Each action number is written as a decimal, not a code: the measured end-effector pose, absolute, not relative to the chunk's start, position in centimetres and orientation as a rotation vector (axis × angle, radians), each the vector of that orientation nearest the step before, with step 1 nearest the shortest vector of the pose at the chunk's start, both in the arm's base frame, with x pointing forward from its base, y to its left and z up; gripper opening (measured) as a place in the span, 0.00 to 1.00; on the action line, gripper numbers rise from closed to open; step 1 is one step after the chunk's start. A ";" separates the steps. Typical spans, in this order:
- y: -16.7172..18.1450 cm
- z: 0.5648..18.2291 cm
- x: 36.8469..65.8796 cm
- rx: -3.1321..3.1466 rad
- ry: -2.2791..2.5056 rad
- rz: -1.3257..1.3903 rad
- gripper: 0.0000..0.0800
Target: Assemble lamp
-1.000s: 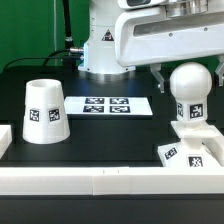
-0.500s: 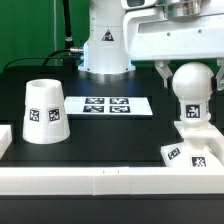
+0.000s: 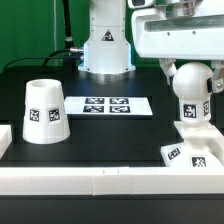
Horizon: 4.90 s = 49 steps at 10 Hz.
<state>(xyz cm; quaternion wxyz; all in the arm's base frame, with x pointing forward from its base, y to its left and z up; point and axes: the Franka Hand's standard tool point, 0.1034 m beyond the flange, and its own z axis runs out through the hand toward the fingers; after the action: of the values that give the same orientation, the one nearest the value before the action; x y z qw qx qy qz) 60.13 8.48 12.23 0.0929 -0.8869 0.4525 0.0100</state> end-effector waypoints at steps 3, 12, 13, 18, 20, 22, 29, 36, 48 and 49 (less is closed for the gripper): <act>8.5 12.3 60.1 -2.729 1.134 0.011 0.87; 8.7 12.2 60.3 -3.005 -0.123 -0.077 0.87; 8.6 12.2 60.3 -3.002 -0.211 -0.083 0.87; 9.3 11.9 60.5 -2.919 -0.970 -0.092 0.87; 9.9 11.8 60.7 -2.847 -1.226 -0.058 0.87; 9.6 11.8 60.8 -2.753 -1.432 -0.064 0.87; 9.2 11.3 61.2 -2.262 -2.213 0.001 0.87; 8.9 11.3 61.2 -2.107 -2.372 0.015 0.71; 9.1 11.2 60.9 -2.899 -1.258 -0.008 0.72; 9.1 11.2 60.9 -2.938 -1.162 -0.008 0.72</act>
Offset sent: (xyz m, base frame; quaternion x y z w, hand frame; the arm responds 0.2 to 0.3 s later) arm 0.0000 0.0000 0.0000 0.0000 0.0000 -0.1938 0.9810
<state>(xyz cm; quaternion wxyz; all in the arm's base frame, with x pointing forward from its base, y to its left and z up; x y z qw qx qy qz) 60.86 9.09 11.15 -0.0092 -0.9298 -0.3678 -0.0026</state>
